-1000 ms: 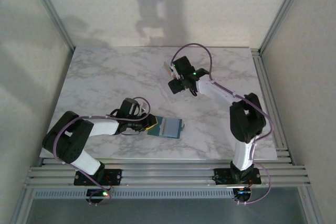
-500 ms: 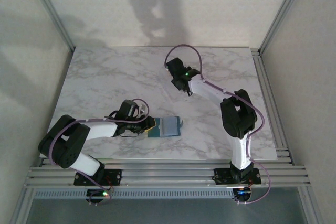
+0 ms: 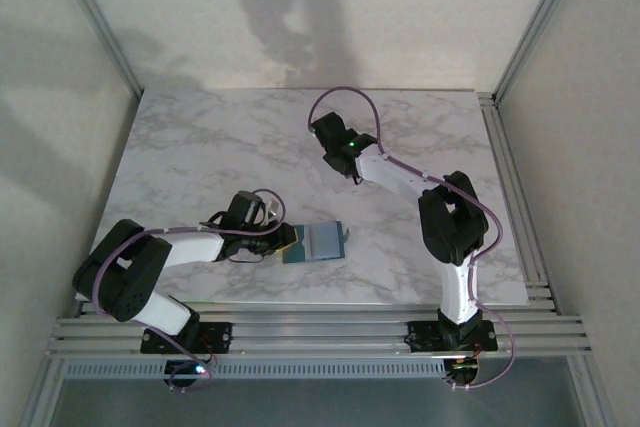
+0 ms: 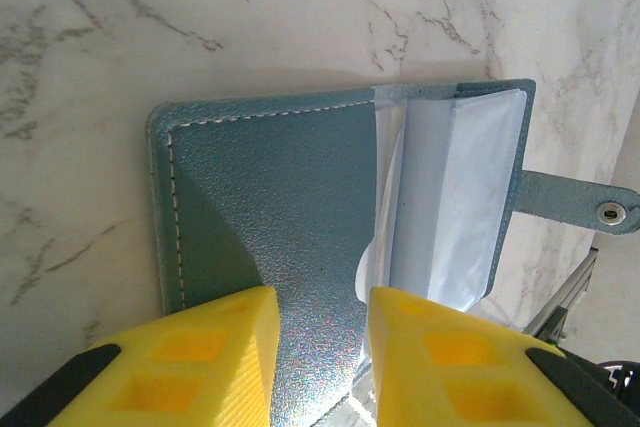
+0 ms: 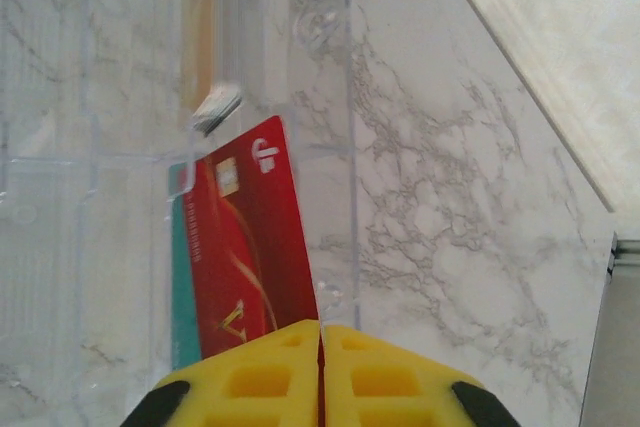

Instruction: Put the credit cards into the card holder

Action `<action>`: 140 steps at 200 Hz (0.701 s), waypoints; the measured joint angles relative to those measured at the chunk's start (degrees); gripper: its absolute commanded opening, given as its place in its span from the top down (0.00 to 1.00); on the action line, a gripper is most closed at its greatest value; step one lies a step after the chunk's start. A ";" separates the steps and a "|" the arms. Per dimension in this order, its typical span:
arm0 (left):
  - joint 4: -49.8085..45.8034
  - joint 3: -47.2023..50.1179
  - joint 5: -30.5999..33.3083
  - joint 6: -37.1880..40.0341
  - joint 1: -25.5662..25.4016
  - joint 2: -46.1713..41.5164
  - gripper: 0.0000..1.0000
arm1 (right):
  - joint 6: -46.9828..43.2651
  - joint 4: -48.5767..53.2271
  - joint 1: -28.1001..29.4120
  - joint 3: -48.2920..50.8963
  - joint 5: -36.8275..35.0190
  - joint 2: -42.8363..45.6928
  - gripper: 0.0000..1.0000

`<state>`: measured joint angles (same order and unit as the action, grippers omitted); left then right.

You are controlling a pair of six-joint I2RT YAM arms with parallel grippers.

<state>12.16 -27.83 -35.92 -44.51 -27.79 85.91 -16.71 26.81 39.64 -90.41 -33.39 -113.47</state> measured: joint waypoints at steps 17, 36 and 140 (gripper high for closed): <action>-0.04 0.00 0.00 0.00 0.00 0.00 0.71 | 0.92 0.57 0.00 0.00 1.60 0.00 0.97; -0.04 0.00 0.04 0.00 -0.04 -0.02 0.71 | 2.36 2.21 -0.24 -0.11 4.39 0.00 0.91; 0.07 -0.28 -0.15 0.44 -0.15 0.76 0.72 | 7.48 14.69 -3.80 -9.38 15.56 -3.50 0.84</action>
<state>12.23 -28.12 -36.07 -44.07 -27.94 86.67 -9.23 41.50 35.83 -99.79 -17.82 -116.97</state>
